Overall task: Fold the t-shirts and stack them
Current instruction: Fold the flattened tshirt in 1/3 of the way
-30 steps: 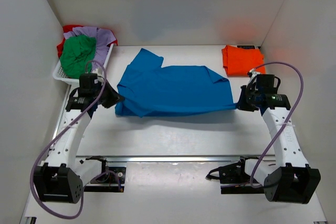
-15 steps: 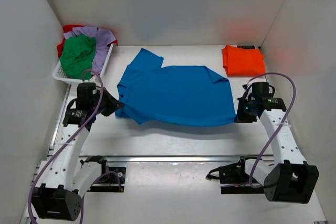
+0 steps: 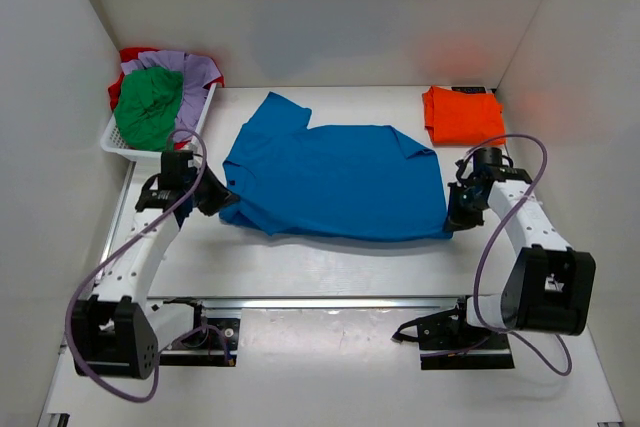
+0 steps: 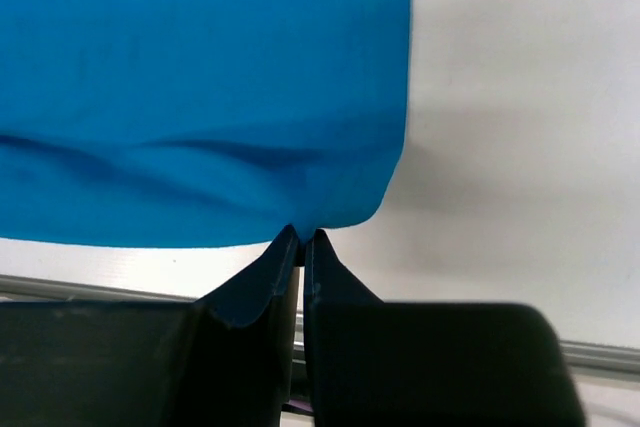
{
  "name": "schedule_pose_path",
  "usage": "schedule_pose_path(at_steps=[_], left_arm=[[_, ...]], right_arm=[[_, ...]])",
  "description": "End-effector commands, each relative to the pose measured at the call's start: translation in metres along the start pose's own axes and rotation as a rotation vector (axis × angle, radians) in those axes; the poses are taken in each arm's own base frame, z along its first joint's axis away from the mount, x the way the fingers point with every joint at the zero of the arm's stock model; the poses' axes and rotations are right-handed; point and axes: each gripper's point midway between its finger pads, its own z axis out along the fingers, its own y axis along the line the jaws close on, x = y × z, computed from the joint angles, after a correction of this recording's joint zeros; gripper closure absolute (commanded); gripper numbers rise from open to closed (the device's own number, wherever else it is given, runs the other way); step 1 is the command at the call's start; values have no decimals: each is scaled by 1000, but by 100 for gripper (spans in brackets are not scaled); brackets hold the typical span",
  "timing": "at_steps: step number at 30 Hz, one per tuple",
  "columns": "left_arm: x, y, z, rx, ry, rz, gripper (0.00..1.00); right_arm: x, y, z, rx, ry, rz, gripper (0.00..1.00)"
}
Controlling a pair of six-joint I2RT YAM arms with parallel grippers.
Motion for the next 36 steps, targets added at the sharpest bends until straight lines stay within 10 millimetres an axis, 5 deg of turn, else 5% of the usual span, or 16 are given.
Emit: schedule_pose_path(at_steps=[1,26,28,30,31,36], left_arm=[[-29,-22,0,48,-67,29,100],[-88,-27,74,-12,-83,17,100],[-97,-30,75,5,-90,10,89],[-108,-43,73,35,-115,27,59],[-113,-45,75,33,-133,21,54],[-141,-72,64,94,-225,7,51]], right_arm=[[-41,5,-4,-27,-96,-34,99],[-111,-1,42,-11,-74,-19,100],[-120,-3,42,3,-96,-15,84],[-132,-6,35,30,-155,-5,69],[-140,-2,31,32,-192,-15,62],[-169,-6,12,42,-332,26,50]])
